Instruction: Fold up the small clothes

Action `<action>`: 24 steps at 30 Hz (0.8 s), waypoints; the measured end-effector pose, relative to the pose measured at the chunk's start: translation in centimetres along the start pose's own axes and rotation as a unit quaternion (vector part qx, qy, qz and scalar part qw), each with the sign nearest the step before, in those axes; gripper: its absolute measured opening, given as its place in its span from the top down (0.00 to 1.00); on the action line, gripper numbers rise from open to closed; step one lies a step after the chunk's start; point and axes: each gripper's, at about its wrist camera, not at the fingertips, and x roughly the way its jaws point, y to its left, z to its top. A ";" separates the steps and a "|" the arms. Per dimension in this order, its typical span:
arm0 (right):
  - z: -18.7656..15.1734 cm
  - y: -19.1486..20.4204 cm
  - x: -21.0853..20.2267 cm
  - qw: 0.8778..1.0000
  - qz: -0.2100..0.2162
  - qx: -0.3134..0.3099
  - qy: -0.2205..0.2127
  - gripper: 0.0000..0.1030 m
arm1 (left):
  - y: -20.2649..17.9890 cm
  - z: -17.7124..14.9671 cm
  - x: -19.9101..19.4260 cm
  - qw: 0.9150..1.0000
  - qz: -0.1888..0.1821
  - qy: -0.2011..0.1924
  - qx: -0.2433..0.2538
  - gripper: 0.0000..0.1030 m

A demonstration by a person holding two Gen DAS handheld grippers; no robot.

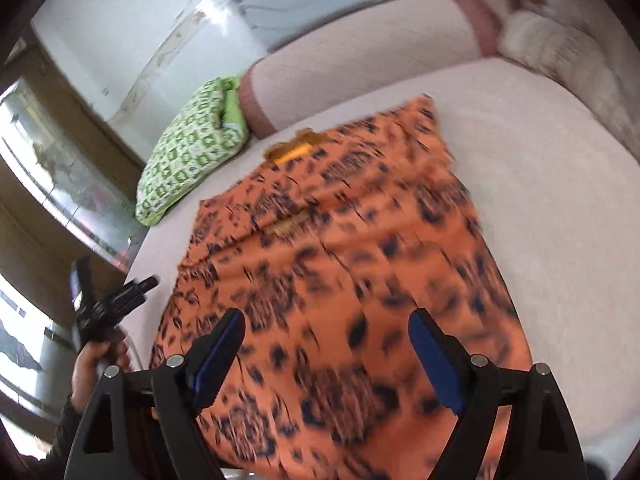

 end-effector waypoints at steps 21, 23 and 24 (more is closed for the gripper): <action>-5.9 -7.3 -3.3 0.996 -0.056 0.036 0.061 0.16 | 3.1 -11.3 -3.6 0.995 -0.024 0.090 0.020 0.45; -6.0 -7.3 -2.8 0.995 -0.056 0.034 0.073 0.16 | 2.9 -11.5 -3.0 0.994 -0.028 0.105 0.025 0.52; -6.0 -7.4 -2.6 0.995 -0.061 0.034 0.078 0.16 | 2.9 -11.6 -3.0 0.994 -0.027 0.103 0.026 0.52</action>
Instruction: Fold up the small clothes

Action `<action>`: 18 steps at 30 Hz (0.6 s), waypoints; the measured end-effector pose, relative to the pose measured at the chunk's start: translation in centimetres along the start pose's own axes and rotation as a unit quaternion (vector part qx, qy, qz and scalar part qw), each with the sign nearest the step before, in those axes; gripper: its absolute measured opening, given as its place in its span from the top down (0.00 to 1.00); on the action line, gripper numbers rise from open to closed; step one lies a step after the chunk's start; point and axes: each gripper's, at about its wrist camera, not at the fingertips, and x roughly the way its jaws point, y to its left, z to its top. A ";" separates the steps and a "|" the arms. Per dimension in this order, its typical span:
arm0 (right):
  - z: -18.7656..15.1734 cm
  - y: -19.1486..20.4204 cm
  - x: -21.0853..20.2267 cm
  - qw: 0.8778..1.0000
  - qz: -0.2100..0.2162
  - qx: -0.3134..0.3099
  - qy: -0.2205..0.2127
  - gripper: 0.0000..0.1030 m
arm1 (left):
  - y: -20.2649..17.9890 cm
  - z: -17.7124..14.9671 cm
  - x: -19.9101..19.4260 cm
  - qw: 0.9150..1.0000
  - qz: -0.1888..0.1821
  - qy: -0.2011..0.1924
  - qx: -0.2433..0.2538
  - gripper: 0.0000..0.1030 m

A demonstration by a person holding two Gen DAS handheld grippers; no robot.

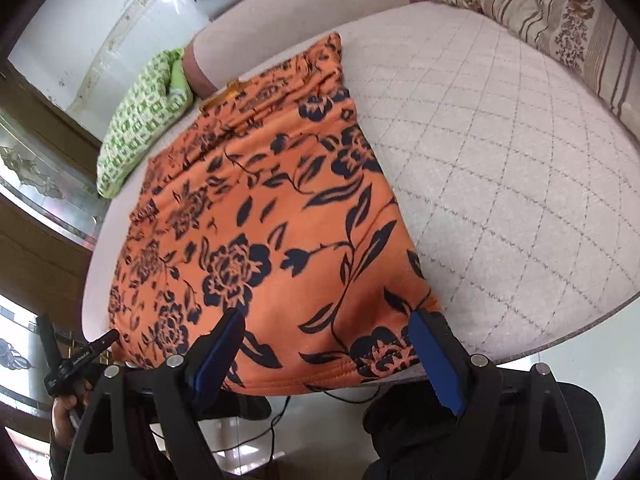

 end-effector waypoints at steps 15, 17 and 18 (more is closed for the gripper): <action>0.7 -1.1 1.6 0.998 -0.052 -0.010 0.034 0.85 | 0.6 0.2 0.1 1.000 -0.004 -0.009 -0.012 0.50; 0.4 -1.4 1.4 0.999 -0.029 0.007 0.043 0.86 | 0.5 0.3 0.1 1.000 -0.001 -0.009 -0.007 0.55; 0.4 -1.5 1.1 0.999 -0.027 0.011 0.039 0.86 | 0.4 0.3 0.1 1.000 -0.001 -0.010 -0.005 0.64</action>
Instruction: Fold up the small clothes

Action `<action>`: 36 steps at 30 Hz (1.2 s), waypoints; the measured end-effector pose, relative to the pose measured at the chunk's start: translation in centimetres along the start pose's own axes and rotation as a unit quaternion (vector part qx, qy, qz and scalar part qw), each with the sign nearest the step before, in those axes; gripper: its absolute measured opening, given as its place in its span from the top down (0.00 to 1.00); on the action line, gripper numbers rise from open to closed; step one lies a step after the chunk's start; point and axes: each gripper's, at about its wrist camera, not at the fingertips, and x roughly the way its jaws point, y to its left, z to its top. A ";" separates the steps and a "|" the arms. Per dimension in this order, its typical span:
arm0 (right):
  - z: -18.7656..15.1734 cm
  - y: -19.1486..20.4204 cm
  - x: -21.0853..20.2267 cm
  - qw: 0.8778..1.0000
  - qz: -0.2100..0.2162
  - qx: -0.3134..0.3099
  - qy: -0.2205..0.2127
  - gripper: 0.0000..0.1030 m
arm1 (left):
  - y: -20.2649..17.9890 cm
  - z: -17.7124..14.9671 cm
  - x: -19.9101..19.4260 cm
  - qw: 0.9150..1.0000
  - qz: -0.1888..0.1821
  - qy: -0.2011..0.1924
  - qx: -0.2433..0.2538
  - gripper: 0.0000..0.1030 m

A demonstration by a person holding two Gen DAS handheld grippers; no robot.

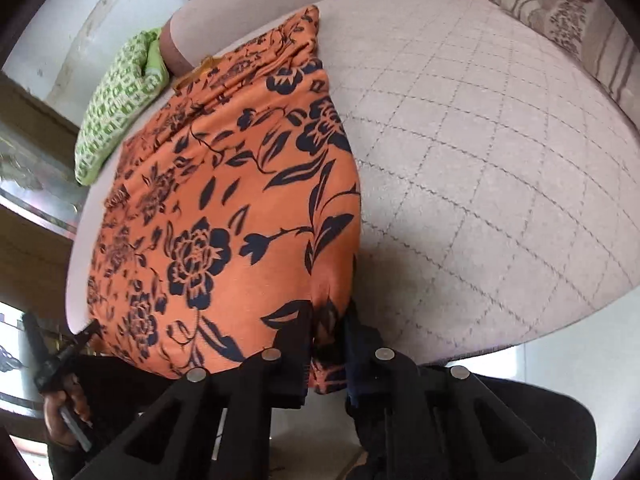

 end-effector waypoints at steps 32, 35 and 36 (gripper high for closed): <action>1.3 -2.4 -2.5 0.998 0.006 0.050 -0.040 0.43 | 0.6 0.7 -0.9 0.999 -0.017 -0.007 -0.039 0.59; 1.7 -1.7 -2.6 0.998 -0.019 0.025 -0.048 0.19 | 0.7 0.9 -1.1 0.999 -0.007 -0.023 -0.045 0.43; 1.9 -1.3 -2.1 0.999 -0.026 0.012 -0.039 0.19 | 0.8 0.8 -0.9 0.999 -0.008 -0.018 -0.044 0.43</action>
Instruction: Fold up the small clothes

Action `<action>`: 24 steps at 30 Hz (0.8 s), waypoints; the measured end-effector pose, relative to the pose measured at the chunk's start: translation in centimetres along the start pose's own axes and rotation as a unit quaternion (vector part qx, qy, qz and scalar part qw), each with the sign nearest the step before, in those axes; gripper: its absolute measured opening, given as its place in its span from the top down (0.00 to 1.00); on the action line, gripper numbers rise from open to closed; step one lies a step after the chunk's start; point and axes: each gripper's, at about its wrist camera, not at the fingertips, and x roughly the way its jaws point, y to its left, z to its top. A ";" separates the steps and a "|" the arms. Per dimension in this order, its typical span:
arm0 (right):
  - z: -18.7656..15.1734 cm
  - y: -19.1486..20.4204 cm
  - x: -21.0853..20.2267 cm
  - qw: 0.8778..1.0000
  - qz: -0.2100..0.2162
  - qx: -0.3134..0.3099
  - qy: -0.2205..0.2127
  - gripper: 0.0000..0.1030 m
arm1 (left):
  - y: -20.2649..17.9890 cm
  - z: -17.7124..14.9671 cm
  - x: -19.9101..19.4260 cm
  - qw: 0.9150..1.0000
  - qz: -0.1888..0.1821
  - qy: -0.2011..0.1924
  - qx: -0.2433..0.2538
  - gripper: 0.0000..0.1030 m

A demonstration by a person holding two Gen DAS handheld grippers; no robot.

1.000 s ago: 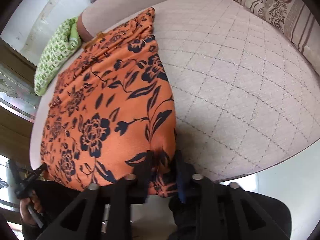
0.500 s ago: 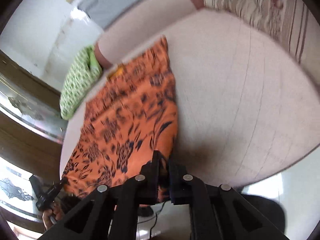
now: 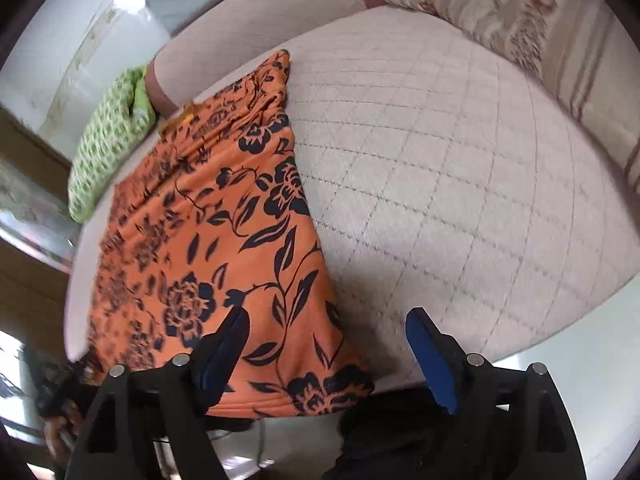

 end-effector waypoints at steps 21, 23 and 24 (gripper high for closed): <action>-1.1 1.6 3.2 0.994 0.075 0.017 0.078 0.51 | -1.2 -0.1 1.3 0.999 -0.023 0.034 0.020 0.51; -0.9 2.0 3.2 0.993 0.082 0.015 0.083 0.49 | -1.9 0.1 1.4 0.999 -0.011 0.035 0.035 0.94; -0.8 1.9 3.4 0.992 0.087 0.018 0.085 0.67 | -2.1 0.2 1.3 0.998 -0.023 0.041 0.042 0.95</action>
